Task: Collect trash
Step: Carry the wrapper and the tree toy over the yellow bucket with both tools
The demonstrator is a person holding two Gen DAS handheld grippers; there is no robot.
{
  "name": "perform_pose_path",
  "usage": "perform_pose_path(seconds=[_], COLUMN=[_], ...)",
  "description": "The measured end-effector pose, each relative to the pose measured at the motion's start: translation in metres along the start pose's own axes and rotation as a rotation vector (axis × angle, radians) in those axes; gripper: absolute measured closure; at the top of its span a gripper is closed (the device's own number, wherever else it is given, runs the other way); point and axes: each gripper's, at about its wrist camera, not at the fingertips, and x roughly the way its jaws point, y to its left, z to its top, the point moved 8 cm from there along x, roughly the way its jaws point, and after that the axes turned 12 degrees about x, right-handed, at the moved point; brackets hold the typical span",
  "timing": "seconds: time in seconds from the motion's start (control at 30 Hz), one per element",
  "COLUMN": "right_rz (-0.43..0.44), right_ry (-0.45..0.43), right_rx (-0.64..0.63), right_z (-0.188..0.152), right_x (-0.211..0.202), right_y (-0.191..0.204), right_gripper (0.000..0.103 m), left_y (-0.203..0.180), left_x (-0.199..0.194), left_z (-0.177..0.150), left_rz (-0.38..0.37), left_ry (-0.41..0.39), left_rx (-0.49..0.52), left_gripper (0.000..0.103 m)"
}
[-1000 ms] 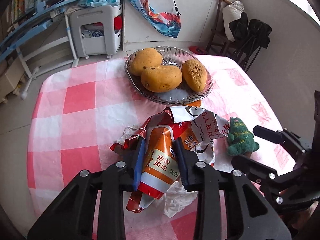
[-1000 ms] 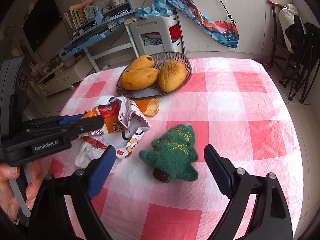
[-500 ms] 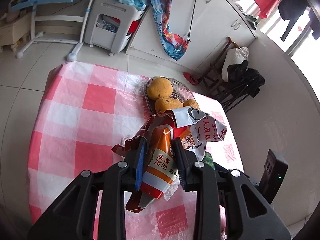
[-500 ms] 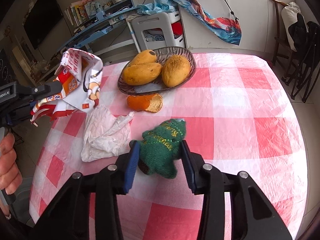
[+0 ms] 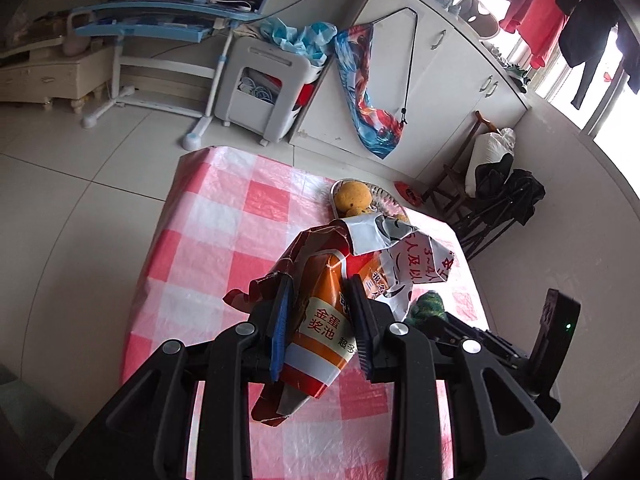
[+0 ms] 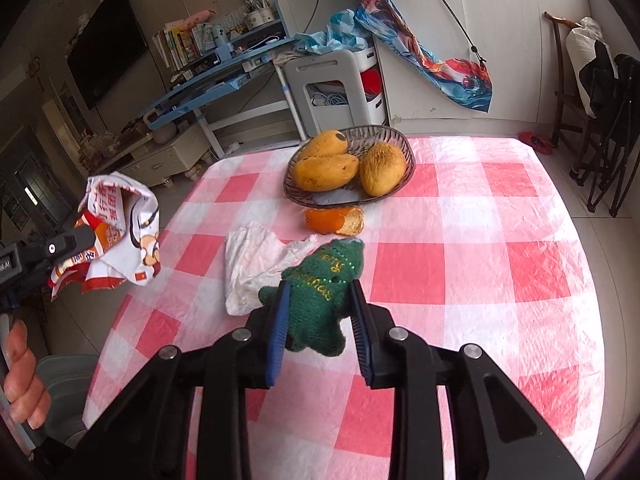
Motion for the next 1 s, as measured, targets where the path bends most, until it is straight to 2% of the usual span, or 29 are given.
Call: perform_pose_path(seconds=[0.23,0.43,0.73,1.0], right_rz=[0.06,0.096,0.101,0.102], right_ry=[-0.027,-0.02,0.005,0.005], right_rx=[0.028,0.038,0.027,0.049], right_z=[-0.022,-0.055,-0.099,-0.117], right_x=[-0.035,-0.053,-0.065,-0.079], right_y=[0.013,0.025,0.034,0.027], right_gripper=[0.073,0.073,0.073,0.073], left_y=[-0.011,-0.018,-0.022,-0.033], left_x=[-0.058,-0.098,-0.13,-0.143], left_z=[-0.029,-0.052,-0.08,-0.094], left_rz=[0.161,0.224,0.259,0.262], left_ry=[-0.056,-0.095,-0.111,-0.123], left_rx=[0.123,0.169,0.198,0.209], left_gripper=[0.076,0.076,0.076,0.076])
